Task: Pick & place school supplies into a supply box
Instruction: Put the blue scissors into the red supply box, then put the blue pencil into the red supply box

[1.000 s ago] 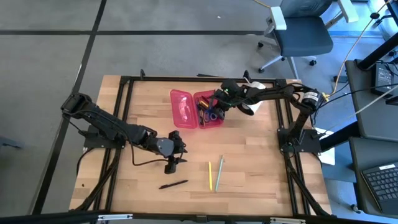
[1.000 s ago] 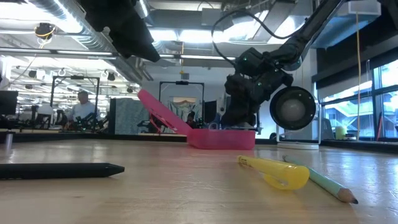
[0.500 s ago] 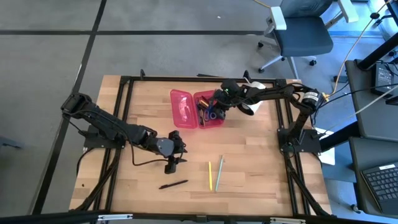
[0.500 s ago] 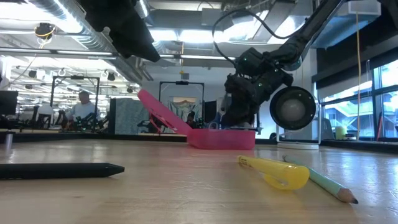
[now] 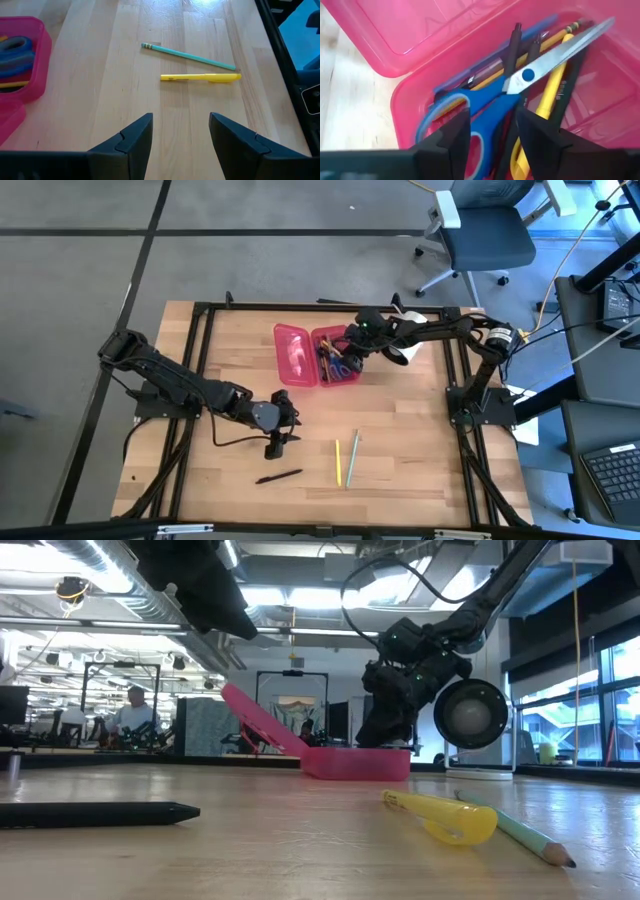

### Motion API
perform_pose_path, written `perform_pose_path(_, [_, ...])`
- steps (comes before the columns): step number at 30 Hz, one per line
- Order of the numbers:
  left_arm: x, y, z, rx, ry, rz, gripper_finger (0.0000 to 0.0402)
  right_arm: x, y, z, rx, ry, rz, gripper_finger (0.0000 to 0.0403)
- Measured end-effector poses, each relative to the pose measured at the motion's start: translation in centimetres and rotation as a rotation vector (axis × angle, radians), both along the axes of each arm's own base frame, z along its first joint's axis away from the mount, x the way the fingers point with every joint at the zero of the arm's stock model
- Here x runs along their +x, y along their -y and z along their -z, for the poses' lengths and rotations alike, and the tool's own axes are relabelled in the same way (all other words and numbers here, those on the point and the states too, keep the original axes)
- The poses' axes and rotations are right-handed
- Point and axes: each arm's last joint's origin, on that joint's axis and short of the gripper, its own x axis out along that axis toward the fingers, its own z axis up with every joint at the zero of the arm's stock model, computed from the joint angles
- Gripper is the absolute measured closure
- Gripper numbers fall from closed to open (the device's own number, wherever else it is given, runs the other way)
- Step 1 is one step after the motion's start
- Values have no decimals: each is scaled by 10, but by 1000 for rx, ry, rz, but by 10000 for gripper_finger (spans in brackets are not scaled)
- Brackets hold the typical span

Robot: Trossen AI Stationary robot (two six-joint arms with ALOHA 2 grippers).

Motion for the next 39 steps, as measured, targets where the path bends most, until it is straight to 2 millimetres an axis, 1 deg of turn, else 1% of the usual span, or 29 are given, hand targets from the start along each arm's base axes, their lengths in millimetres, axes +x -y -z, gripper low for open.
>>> perform_pose_path(3, [0, 0, 0, 0, 0, 0, 216, 1, 1, -2, -6, -17, 21, 238])
perform_pose_path(7, [0, 0, 0, 0, 0, 0, 215, 4, 5, -9, -40, -76, 63, 238])
perform_pose_path(9, [0, 0, 0, 0, 0, 0, 214, 6, 7, -16, -41, -92, 66, 238])
perform_pose_path(12, [0, 0, 0, 0, 0, 0, 216, 10, 3, -36, -79, -92, 21, 238])
perform_pose_path(15, [0, 0, 0, 0, 0, 0, 217, 12, -12, -58, -133, -74, -68, 238])
perform_pose_path(18, [0, 0, 0, 0, 1, 0, 215, 10, -37, -79, -197, -45, -192, 238])
perform_pose_path(21, [0, 0, 0, -1, 4, 0, 215, 5, -66, -91, -206, -26, -301, 238])
perform_pose_path(23, [1, 0, -1, -3, 8, 0, 216, 1, -86, -95, -216, -22, -393, 238])
perform_pose_path(25, [1, 0, -1, -3, 8, 0, 217, 0, -105, -96, -246, -26, -487, 237])
perform_pose_path(29, [1, 0, -1, -3, 8, 0, 214, -3, -137, -89, -328, -112, -639, 237])
perform_pose_path(34, [1, 0, -1, -3, 8, -1, 216, 3, -169, -71, -379, -192, -760, 237])
perform_pose_path(39, [1, 0, -1, -3, 8, -1, 215, 7, -197, -48, -412, -252, -914, 237])
